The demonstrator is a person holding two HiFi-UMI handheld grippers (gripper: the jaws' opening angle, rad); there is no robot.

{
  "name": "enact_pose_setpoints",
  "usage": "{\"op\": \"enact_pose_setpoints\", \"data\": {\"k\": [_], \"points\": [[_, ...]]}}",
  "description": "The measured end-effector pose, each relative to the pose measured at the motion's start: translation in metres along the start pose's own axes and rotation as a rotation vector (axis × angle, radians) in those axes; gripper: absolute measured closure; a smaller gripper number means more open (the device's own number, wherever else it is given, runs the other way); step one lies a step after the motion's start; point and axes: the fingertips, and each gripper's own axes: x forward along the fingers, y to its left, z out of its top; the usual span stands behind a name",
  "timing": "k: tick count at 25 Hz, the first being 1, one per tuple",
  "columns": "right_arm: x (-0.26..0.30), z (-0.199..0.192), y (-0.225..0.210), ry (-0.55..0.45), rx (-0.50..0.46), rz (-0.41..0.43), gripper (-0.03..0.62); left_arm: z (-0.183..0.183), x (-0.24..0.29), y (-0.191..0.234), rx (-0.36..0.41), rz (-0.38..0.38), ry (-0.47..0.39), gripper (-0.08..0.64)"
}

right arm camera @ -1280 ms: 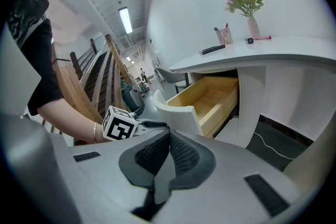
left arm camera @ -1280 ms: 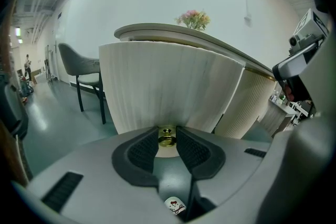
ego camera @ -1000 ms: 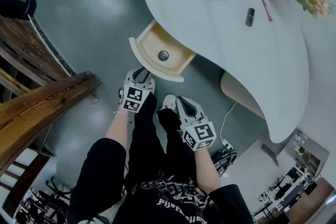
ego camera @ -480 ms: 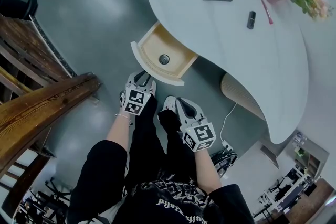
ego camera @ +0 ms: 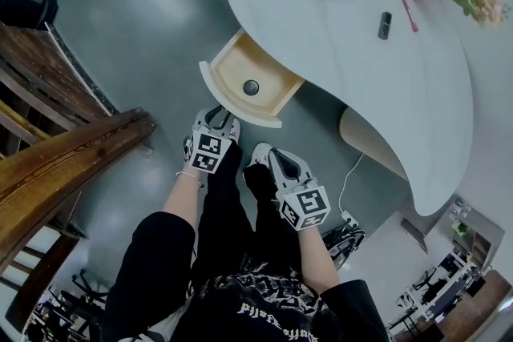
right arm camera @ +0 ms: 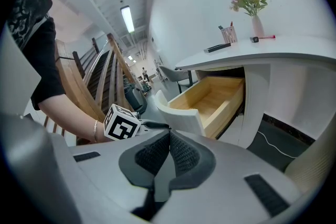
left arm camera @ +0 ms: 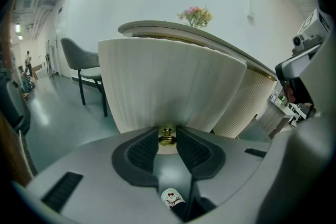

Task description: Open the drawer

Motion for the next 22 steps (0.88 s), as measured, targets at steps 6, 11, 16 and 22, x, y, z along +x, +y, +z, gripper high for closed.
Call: {"op": "enact_pose_setpoints", "data": {"k": [6, 11, 16, 22], "points": [[-0.001, 0.001, 0.002, -0.004, 0.001, 0.001, 0.566, -0.007, -0.006, 0.000, 0.006, 0.000, 0.020, 0.445], [0.001, -0.002, 0.002, 0.009, 0.001, 0.006, 0.566, -0.011, -0.011, -0.001, 0.008, -0.006, 0.026, 0.445], [0.003, -0.007, 0.010, 0.022, -0.005, 0.024, 0.566, -0.015, -0.013, 0.000, 0.004, 0.001, 0.041, 0.445], [0.001, -0.006, 0.013, 0.028, -0.015, 0.026, 0.566, -0.013, -0.015, 0.003, -0.033, -0.002, 0.042, 0.443]]}}
